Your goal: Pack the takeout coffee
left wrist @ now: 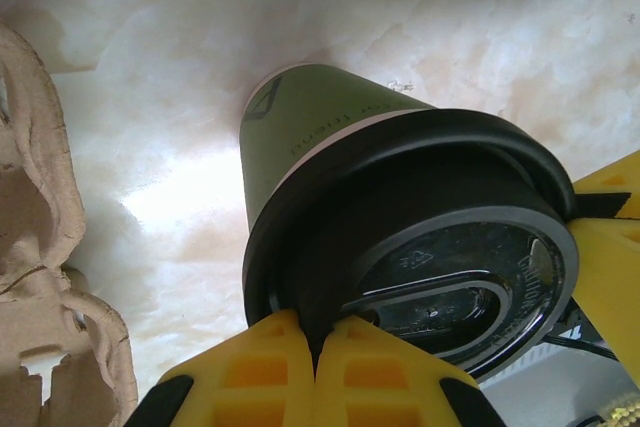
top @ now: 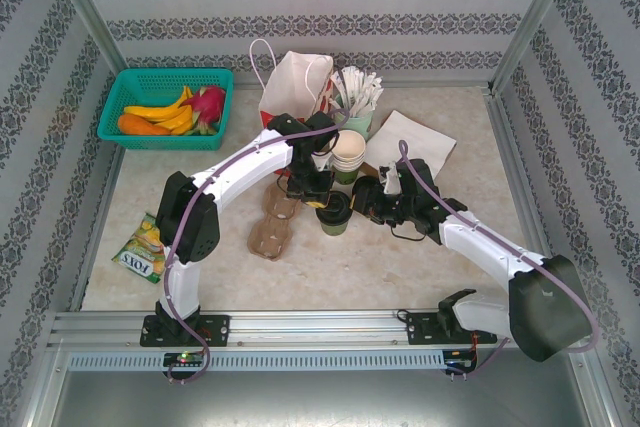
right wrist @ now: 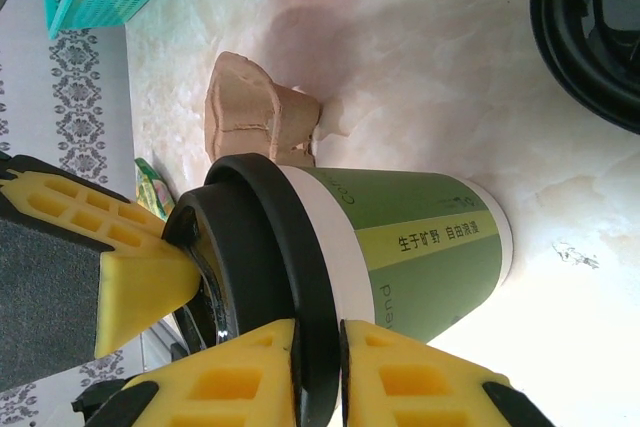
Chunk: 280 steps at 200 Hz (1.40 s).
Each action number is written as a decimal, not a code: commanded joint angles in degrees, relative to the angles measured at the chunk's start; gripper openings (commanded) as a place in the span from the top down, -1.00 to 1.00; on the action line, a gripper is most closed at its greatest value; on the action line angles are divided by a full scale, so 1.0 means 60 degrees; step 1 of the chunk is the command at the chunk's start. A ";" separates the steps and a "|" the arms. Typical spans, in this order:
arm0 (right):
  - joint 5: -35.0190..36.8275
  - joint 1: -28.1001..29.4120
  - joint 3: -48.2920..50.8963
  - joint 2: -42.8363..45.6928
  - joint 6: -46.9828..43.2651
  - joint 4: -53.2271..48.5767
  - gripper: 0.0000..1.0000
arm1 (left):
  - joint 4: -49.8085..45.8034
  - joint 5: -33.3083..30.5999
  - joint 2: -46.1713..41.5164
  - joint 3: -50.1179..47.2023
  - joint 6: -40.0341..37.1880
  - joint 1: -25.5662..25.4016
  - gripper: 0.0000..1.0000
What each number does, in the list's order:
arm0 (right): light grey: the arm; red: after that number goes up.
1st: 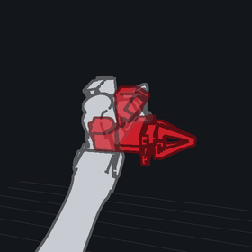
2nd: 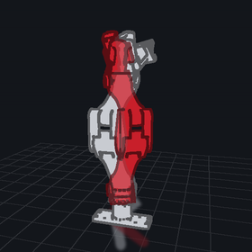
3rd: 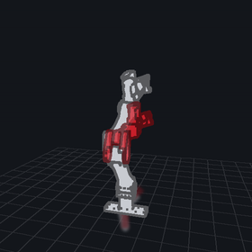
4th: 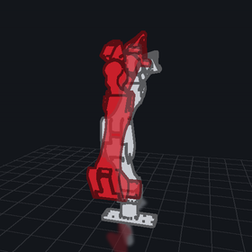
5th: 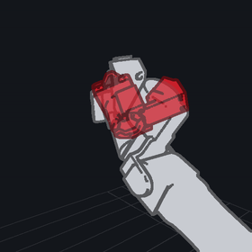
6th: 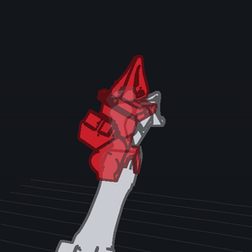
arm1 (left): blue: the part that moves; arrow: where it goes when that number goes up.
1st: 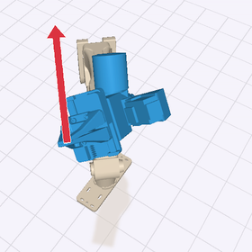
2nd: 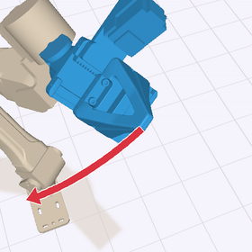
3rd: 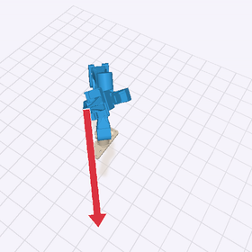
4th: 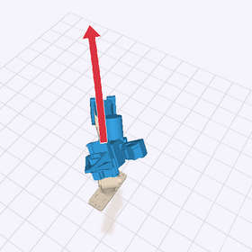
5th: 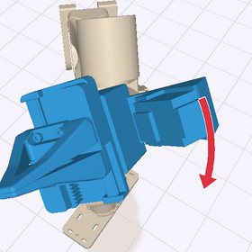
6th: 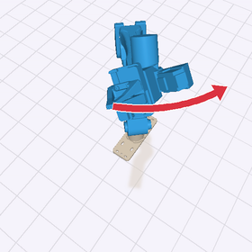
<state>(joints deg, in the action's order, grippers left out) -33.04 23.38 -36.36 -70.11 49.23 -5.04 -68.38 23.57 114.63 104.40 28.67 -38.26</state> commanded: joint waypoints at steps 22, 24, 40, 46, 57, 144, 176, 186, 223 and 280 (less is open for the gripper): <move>0.0531 0.0015 -0.0016 -0.0342 -0.0304 -0.1202 0.63 | -0.0483 -0.0111 0.0362 0.0048 -0.0179 -0.0127 1.00; 0.0545 0.0015 -0.0018 -0.0342 -0.0316 -0.1253 0.63 | -0.0487 -0.0110 0.0363 0.0036 -0.0178 -0.0127 1.00; 0.0670 0.0015 -0.0034 -0.0335 -0.0480 -0.1552 0.63 | -0.0512 -0.0176 0.0405 -0.0011 -0.0109 -0.0127 1.00; 0.0699 0.0015 -0.0023 -0.0342 -0.0534 -0.1653 0.64 | -0.0526 -0.0201 0.0421 -0.0012 -0.0087 -0.0127 1.00; 0.0758 0.0002 0.0035 -0.0342 -0.0623 -0.1769 0.65 | -0.0584 -0.0242 0.0449 0.0018 -0.0067 -0.0127 1.00; 0.1146 -0.0044 0.0944 -0.0459 -0.0735 -0.2171 0.65 | -0.0393 -0.0847 0.0509 -0.0841 0.0230 -0.0098 1.00; 0.1319 -0.0043 0.1336 -0.0639 -0.0708 -0.2250 0.66 | 0.0158 -0.1057 0.0493 -0.1955 0.0392 -0.0043 1.00; 0.1390 -0.0071 0.1392 -0.0721 -0.0727 -0.2296 0.66 | 0.0355 -0.1151 0.0555 -0.2336 0.0423 -0.0011 1.00; 0.1009 -0.0087 0.1232 -0.0828 -0.0578 -0.1846 0.64 | 0.0646 -0.1260 0.0933 -0.3164 0.0216 0.0262 1.00; -0.0203 -0.0164 0.0298 0.0136 0.0071 -0.0757 0.49 | 0.0185 -0.1572 0.0256 -0.2168 -0.0025 0.0385 1.00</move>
<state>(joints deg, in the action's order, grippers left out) -33.23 23.07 -34.87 -70.76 46.94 -3.79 -57.87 27.35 110.39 93.71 30.15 -36.51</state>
